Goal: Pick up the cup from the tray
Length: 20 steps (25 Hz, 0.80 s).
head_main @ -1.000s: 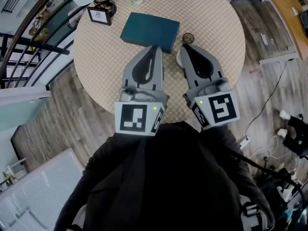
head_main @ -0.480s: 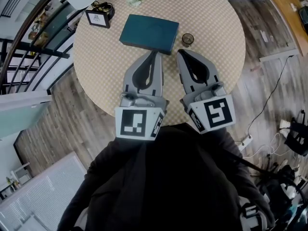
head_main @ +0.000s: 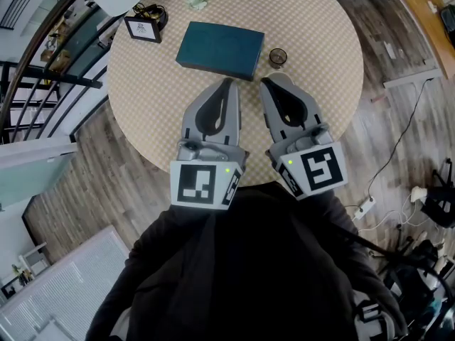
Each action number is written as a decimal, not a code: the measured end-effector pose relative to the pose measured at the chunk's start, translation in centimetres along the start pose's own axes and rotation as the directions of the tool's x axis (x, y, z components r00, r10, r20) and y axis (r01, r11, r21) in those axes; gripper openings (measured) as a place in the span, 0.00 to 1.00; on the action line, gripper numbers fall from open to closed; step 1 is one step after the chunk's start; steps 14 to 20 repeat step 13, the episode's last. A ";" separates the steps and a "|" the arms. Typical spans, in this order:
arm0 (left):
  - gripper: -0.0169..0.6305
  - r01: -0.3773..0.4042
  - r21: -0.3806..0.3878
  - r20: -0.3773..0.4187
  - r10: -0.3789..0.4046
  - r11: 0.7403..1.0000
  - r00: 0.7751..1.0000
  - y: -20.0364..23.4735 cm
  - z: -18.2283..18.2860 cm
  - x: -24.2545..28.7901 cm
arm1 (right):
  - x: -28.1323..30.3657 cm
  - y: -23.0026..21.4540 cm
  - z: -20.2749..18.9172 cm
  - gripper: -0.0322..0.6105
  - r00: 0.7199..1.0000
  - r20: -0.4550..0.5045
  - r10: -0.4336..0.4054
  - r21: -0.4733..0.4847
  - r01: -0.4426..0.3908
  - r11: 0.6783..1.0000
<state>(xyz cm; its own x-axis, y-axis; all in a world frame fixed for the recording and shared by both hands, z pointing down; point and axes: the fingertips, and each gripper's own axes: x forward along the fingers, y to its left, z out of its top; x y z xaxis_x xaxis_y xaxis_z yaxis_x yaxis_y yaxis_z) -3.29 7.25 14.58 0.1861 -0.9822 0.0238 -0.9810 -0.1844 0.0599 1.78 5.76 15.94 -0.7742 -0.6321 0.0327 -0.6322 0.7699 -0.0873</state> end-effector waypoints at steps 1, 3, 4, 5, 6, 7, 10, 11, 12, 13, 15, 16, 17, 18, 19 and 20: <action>0.03 0.002 0.001 -0.002 -0.002 1.000 1.000 0.0 0.0 0.0 | 0.0 0.0 0.0 0.06 1.000 0.001 0.000 -0.001 0.000 1.000; 0.03 0.005 0.003 -0.005 -0.005 1.000 1.000 0.0 0.0 0.0 | 0.1 0.0 0.2 0.06 1.000 0.005 0.000 -0.004 0.000 1.000; 0.03 0.006 0.003 -0.005 -0.006 1.000 1.000 0.0 0.1 0.0 | 0.2 0.1 0.2 0.06 1.000 0.006 0.000 -0.004 0.000 1.000; 0.03 0.008 0.003 -0.006 -0.008 1.000 1.000 0.1 0.1 0.0 | 0.2 0.1 0.2 0.06 1.000 0.006 0.000 -0.003 0.000 1.000; 0.03 0.009 0.002 -0.008 -0.009 1.000 1.000 0.2 0.0 0.1 | 0.3 0.1 0.2 0.06 1.000 0.005 -0.001 -0.003 0.001 1.000; 0.03 0.011 0.001 -0.011 -0.011 1.000 1.000 0.3 -0.1 0.1 | 0.5 0.2 0.1 0.06 1.000 0.003 -0.001 -0.002 0.001 1.000; 0.03 0.015 0.004 -0.018 -0.015 1.000 1.000 0.6 -0.3 0.2 | 0.9 0.3 -0.1 0.06 1.000 0.000 -0.002 -0.001 0.002 1.000; 0.03 0.016 0.006 -0.019 -0.016 1.000 1.000 0.7 -0.3 0.2 | 1.0 0.3 -0.1 0.06 1.000 -0.002 -0.002 0.000 0.002 1.000; 0.03 0.017 0.007 -0.019 -0.017 1.000 1.000 0.8 -0.3 0.3 | 1.1 0.3 -0.2 0.06 1.000 -0.003 -0.004 0.002 0.004 1.000; 0.03 0.018 0.009 -0.020 -0.018 1.000 1.000 0.8 -0.2 0.3 | 1.1 0.3 -0.2 0.06 1.000 -0.004 -0.005 0.003 0.005 1.000; 0.03 0.018 0.009 -0.020 -0.018 1.000 1.000 0.8 -0.2 0.3 | 1.1 0.3 -0.2 0.06 1.000 -0.004 -0.005 0.003 0.005 1.000; 0.03 0.018 0.009 -0.020 -0.018 1.000 1.000 0.8 -0.2 0.3 | 1.1 0.3 -0.2 0.06 1.000 -0.004 -0.005 0.003 0.005 1.000; 0.03 0.018 0.009 -0.020 -0.018 1.000 1.000 0.8 -0.2 0.3 | 1.1 0.3 -0.2 0.06 1.000 -0.004 -0.005 0.003 0.005 1.000; 0.03 0.018 0.009 -0.020 -0.018 1.000 1.000 0.8 -0.2 0.3 | 1.1 0.3 -0.2 0.06 1.000 -0.004 -0.005 0.003 0.005 1.000; 0.03 0.018 0.009 -0.020 -0.018 1.000 1.000 0.8 -0.2 0.3 | 1.1 0.3 -0.2 0.06 1.000 -0.004 -0.005 0.003 0.005 1.000; 0.03 0.018 0.009 -0.020 -0.018 1.000 1.000 0.8 -0.2 0.3 | 1.1 0.3 -0.2 0.06 1.000 -0.004 -0.005 0.003 0.005 1.000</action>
